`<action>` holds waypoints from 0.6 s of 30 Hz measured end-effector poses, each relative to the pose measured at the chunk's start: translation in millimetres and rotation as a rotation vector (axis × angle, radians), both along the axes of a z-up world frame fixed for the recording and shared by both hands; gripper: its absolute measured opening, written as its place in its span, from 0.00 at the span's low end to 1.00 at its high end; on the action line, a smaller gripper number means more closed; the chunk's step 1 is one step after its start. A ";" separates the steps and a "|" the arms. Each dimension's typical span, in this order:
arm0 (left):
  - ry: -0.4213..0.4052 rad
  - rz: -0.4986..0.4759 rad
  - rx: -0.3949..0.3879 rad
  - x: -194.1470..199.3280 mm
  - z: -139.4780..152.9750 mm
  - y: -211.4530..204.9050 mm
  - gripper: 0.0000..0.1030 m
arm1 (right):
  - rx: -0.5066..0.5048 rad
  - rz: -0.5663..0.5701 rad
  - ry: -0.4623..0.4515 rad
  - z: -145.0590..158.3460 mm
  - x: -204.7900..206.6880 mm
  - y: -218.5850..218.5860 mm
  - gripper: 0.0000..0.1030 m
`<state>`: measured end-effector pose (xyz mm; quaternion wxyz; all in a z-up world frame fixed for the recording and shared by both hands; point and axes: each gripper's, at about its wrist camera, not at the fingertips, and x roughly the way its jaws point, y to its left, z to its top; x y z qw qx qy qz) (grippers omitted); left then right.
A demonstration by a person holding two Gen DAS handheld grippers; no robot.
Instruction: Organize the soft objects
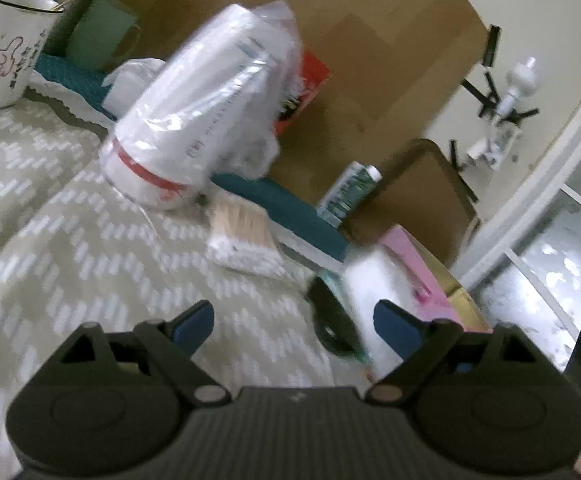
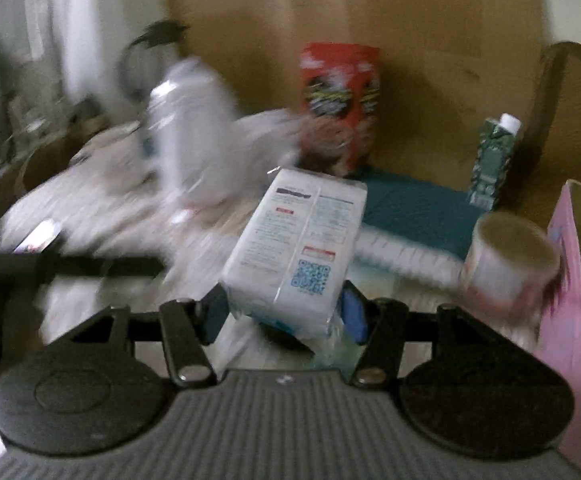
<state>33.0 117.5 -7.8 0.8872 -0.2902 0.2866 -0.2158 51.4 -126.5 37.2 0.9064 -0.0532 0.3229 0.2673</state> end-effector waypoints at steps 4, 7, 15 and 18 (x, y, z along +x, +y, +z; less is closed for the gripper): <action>0.030 -0.072 -0.026 -19.1 9.2 -14.4 0.80 | -0.040 0.089 -0.019 -14.9 -37.7 9.4 0.59; 0.055 -0.097 0.019 -29.9 18.1 -28.0 0.77 | -0.036 0.132 -0.047 -18.3 -51.9 18.9 0.60; 0.182 -0.105 0.134 -40.6 4.1 -53.2 0.50 | 0.004 0.138 -0.007 -32.4 -57.7 14.8 0.70; 0.169 -0.114 0.136 -39.6 14.6 -63.7 0.48 | 0.023 0.125 -0.018 -32.7 -64.0 9.6 0.59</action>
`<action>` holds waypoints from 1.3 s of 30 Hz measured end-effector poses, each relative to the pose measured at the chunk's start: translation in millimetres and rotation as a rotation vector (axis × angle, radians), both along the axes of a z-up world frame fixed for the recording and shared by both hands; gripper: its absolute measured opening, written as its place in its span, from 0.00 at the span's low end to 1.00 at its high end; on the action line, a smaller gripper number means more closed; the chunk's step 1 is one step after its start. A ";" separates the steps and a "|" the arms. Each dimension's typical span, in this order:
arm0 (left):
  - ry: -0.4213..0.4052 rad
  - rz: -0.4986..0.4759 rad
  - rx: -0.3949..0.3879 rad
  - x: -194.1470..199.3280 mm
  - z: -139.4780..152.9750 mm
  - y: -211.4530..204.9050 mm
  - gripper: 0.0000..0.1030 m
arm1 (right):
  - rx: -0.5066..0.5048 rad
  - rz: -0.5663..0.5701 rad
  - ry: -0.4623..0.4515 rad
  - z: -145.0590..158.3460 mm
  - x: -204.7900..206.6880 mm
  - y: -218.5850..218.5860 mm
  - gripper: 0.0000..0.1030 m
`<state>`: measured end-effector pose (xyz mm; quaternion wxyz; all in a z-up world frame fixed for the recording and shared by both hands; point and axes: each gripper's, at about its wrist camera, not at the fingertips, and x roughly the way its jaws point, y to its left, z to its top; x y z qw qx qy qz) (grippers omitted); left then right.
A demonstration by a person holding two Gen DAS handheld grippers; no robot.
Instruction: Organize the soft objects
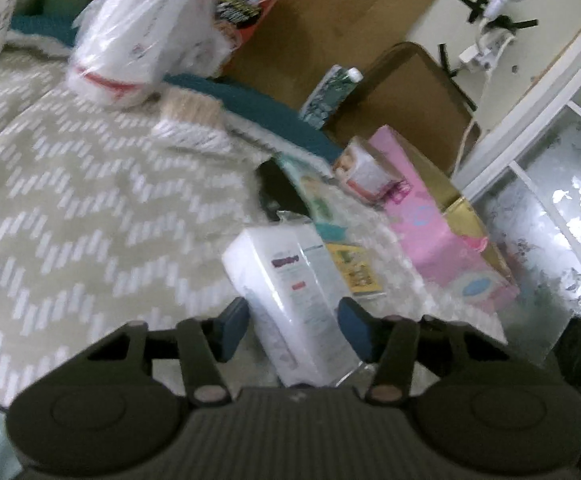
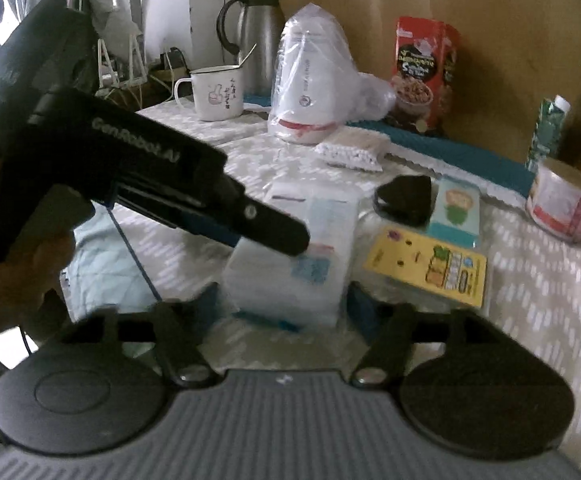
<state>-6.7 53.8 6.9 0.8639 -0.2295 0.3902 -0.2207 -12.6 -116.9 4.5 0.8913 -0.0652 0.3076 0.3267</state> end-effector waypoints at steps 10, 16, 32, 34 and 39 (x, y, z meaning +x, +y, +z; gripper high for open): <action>-0.228 -0.244 0.036 46.7 81.8 -120.5 0.48 | 0.042 -0.280 -0.307 41.4 -24.3 -73.7 0.59; -0.278 -0.357 0.069 87.3 88.8 -221.4 0.60 | 0.032 -0.530 -0.367 54.1 -11.1 -140.8 0.59; -0.270 -0.173 0.129 35.2 32.1 -101.0 0.73 | 0.179 -0.865 -0.350 26.7 5.0 -195.4 0.60; -0.223 -0.058 0.141 32.6 21.6 -60.1 0.73 | 0.238 -0.804 -0.342 34.5 4.7 -186.2 0.46; -0.170 0.234 0.232 29.9 7.3 26.0 0.71 | 0.279 -0.538 -0.241 46.5 22.8 -127.5 0.26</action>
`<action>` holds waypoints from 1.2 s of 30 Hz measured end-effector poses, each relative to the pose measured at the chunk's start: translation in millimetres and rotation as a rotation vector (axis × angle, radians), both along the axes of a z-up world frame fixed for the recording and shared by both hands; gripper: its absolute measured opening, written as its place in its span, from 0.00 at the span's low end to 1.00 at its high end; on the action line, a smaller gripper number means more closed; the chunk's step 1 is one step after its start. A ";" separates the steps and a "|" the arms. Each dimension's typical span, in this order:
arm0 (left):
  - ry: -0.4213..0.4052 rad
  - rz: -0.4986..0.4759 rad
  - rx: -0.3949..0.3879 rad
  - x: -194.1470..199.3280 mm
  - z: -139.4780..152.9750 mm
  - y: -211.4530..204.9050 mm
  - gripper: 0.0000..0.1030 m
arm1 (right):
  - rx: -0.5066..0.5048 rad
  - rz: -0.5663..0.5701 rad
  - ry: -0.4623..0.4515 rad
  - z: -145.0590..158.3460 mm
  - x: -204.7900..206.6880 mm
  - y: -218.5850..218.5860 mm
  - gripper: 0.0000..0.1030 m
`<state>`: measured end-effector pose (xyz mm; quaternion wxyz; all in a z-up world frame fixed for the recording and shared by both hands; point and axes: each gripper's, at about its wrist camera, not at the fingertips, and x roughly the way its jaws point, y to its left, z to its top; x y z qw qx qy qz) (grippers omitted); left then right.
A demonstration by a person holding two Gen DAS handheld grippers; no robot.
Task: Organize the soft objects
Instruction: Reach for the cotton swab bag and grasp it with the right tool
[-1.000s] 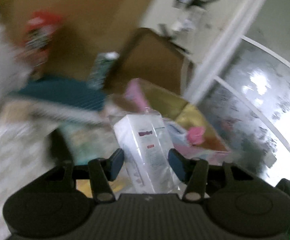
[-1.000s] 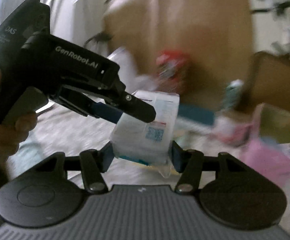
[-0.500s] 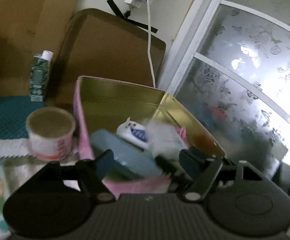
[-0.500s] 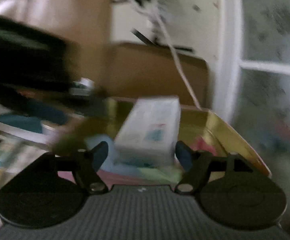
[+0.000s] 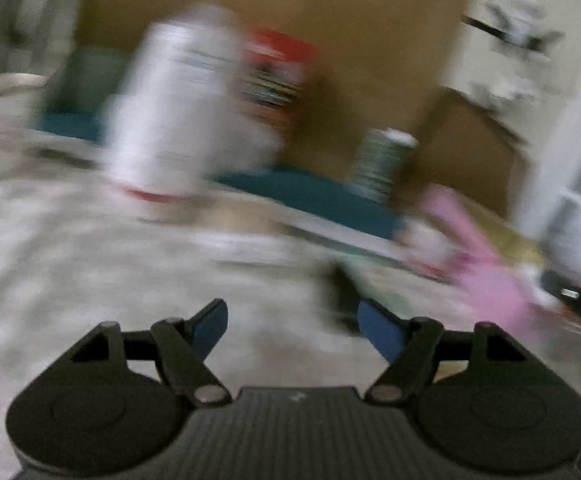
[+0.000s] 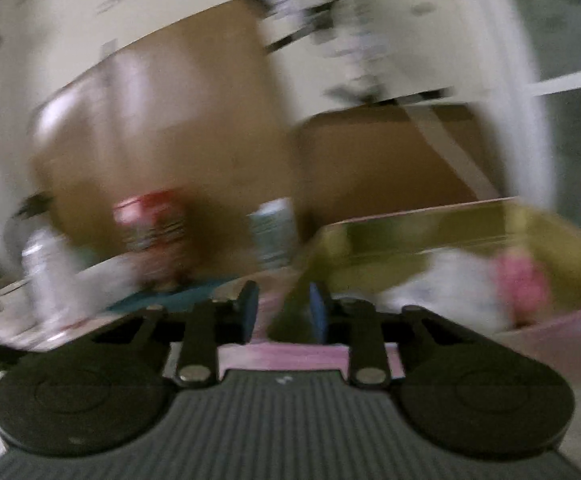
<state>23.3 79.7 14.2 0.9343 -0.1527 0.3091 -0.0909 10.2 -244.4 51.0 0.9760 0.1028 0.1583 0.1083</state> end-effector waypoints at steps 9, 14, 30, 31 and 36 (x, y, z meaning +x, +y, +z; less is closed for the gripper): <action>-0.071 0.105 -0.063 -3.5 -17.4 46.7 0.74 | -0.035 0.310 0.219 -4.3 95.8 143.2 0.60; -0.098 0.116 -0.144 -6.0 -20.3 57.7 0.74 | -0.134 0.327 0.346 -25.4 153.5 207.3 0.71; -0.051 0.069 -0.179 -8.3 -21.7 54.3 0.78 | -0.223 0.622 0.337 -38.7 36.6 179.3 0.50; -0.050 0.062 -0.166 -10.6 -21.2 49.7 0.78 | -0.230 0.640 0.320 -38.3 19.3 173.2 0.50; -0.033 -0.016 -0.142 -21.9 -23.5 18.7 0.82 | -0.231 0.569 0.255 -36.1 -22.4 145.1 0.50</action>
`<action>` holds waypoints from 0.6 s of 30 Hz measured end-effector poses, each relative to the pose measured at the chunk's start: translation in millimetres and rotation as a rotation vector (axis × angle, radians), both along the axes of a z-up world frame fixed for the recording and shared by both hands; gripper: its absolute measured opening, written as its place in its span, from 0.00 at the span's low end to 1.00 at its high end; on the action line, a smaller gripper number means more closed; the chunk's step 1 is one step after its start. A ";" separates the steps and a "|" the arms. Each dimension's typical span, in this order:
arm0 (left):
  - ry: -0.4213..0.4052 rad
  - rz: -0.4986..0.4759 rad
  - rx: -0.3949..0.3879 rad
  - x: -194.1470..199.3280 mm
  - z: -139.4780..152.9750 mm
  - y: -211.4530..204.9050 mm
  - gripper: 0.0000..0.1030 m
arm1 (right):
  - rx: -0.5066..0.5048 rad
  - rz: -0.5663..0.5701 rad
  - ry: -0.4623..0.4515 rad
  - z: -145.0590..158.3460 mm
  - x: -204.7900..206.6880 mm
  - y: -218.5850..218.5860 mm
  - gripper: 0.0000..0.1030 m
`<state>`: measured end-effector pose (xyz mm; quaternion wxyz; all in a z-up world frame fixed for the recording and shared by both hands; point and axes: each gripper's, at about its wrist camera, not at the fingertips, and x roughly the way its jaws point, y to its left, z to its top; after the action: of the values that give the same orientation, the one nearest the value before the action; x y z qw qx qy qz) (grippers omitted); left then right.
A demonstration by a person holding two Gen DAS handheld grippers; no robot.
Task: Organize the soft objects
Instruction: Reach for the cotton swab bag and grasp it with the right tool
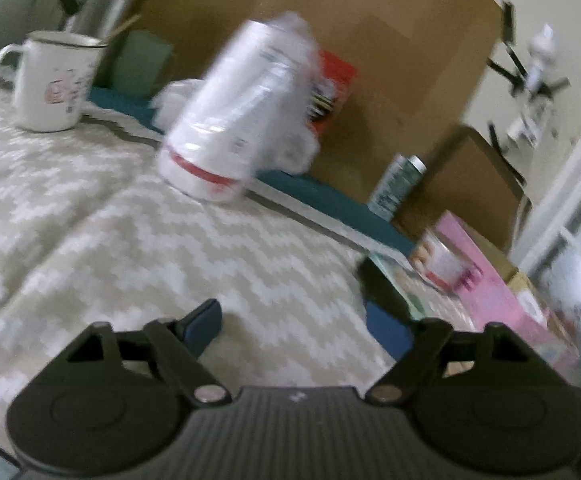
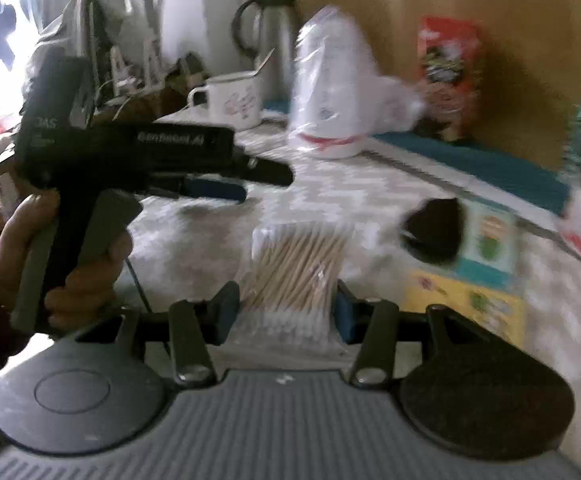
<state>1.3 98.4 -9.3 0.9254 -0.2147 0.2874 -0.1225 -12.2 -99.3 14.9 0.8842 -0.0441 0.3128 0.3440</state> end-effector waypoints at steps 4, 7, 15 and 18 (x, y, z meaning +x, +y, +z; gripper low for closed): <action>0.000 -0.075 0.011 -4.0 5.7 -27.9 0.84 | 0.044 -0.076 0.007 -9.1 -5.0 -20.7 0.53; 0.028 -0.078 0.045 -2.2 2.1 -39.0 0.87 | 0.114 -0.127 0.038 -15.1 0.9 -32.5 0.57; -0.035 -0.082 0.180 -8.9 -1.6 -60.7 0.95 | 0.078 -0.124 0.002 -14.8 -3.6 -25.3 0.65; -0.043 -0.087 0.139 -9.5 -2.4 -53.6 0.95 | 0.070 -0.116 -0.005 -15.8 -4.9 -25.5 0.68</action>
<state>-8.2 44.9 -11.7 0.9378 -0.1348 0.2842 -0.1470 -17.1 -124.8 -0.9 0.9045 0.0042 0.3004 0.3027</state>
